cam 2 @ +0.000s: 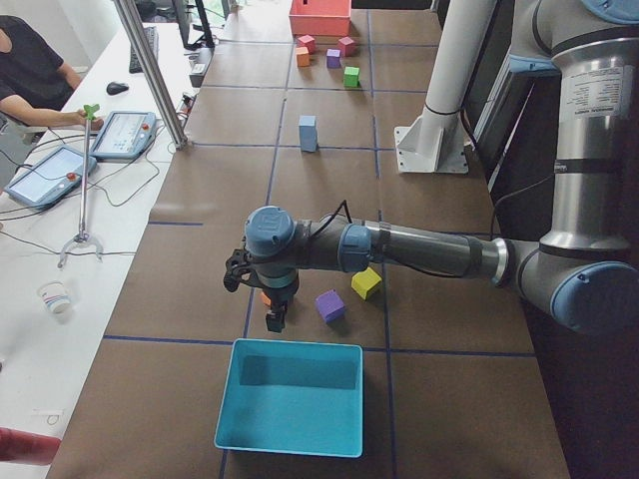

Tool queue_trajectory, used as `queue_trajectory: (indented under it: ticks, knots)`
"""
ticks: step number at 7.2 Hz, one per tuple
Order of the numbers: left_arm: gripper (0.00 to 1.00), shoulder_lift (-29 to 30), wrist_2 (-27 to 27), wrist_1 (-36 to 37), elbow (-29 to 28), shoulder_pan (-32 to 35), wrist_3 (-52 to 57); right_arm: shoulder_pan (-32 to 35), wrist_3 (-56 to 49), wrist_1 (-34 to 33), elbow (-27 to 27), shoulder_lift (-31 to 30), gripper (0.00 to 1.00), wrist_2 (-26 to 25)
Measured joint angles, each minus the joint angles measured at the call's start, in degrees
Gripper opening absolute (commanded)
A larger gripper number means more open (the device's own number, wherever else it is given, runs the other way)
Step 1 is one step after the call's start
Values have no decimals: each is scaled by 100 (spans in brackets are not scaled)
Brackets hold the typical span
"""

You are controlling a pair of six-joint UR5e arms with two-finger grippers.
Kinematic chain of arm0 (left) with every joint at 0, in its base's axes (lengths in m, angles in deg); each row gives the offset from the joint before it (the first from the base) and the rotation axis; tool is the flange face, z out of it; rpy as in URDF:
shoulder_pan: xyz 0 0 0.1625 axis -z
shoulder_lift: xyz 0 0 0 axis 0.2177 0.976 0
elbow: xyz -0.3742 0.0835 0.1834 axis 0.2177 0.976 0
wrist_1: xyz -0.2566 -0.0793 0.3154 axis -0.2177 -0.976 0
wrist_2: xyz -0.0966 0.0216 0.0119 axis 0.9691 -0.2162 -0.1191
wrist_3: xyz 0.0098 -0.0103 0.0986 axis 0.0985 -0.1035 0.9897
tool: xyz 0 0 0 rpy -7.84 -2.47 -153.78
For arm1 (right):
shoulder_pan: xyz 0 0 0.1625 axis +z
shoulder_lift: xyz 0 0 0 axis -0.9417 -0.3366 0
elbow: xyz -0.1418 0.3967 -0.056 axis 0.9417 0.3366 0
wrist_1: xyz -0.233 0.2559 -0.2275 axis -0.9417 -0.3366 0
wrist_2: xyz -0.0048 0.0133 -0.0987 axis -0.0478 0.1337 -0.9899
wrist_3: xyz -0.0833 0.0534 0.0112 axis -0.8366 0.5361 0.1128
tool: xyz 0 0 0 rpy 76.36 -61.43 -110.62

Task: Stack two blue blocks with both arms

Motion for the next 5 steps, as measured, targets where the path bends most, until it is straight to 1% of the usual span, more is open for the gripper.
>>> queue_trajectory:
  ticks: [5]
  knots:
    - [100, -19, -33, 3, 47, -12, 2, -23, -1, 41, 0, -21, 100, -13]
